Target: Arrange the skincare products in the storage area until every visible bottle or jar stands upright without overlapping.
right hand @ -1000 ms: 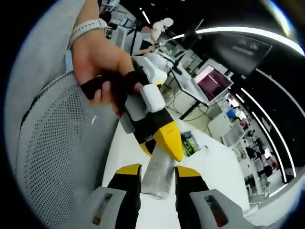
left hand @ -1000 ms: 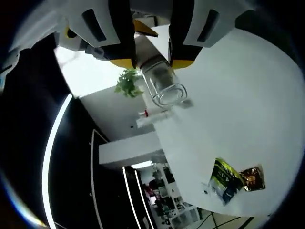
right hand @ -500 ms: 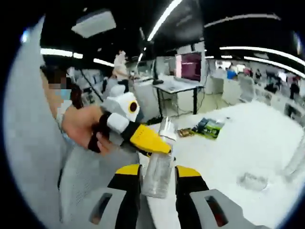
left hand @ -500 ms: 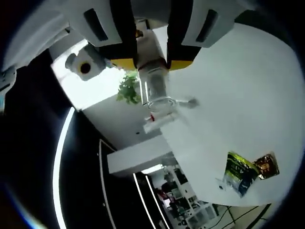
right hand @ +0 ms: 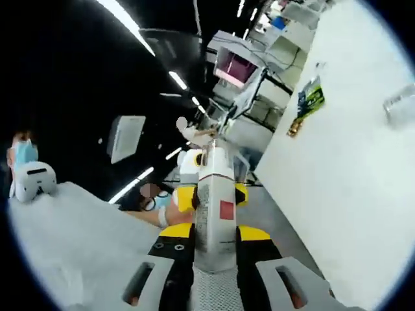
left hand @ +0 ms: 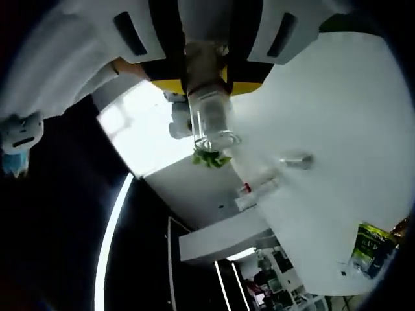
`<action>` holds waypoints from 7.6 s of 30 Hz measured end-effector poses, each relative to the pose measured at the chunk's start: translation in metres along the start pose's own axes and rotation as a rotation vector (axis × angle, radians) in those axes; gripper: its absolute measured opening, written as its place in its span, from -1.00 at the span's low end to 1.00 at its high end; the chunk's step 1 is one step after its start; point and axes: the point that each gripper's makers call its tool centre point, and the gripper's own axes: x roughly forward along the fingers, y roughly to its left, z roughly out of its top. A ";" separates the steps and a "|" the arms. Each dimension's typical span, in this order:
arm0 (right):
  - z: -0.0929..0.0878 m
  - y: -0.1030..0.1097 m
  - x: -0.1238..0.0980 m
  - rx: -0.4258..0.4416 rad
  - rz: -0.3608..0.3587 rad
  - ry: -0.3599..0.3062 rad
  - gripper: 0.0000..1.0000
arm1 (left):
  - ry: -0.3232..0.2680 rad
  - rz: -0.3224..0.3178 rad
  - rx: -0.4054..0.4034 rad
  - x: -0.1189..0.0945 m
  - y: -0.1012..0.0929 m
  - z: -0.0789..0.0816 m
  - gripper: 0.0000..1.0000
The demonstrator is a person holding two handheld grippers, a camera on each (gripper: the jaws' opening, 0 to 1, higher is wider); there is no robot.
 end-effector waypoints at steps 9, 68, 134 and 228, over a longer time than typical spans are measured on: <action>0.017 -0.031 -0.004 -0.212 -0.268 -0.038 -0.64 | -0.036 0.164 -0.047 -0.005 0.033 0.006 -0.64; 0.007 -0.023 0.011 -0.309 -0.281 -0.022 -0.61 | -0.043 0.148 0.068 -0.002 0.018 0.010 -0.61; 0.013 -0.021 0.002 -0.484 -0.360 -0.057 -0.62 | 0.332 0.244 0.492 0.008 0.032 -0.052 -0.67; 0.246 -0.185 -0.213 -0.777 -0.974 -0.391 -0.64 | 0.752 0.798 0.932 -0.065 0.125 -0.062 -0.93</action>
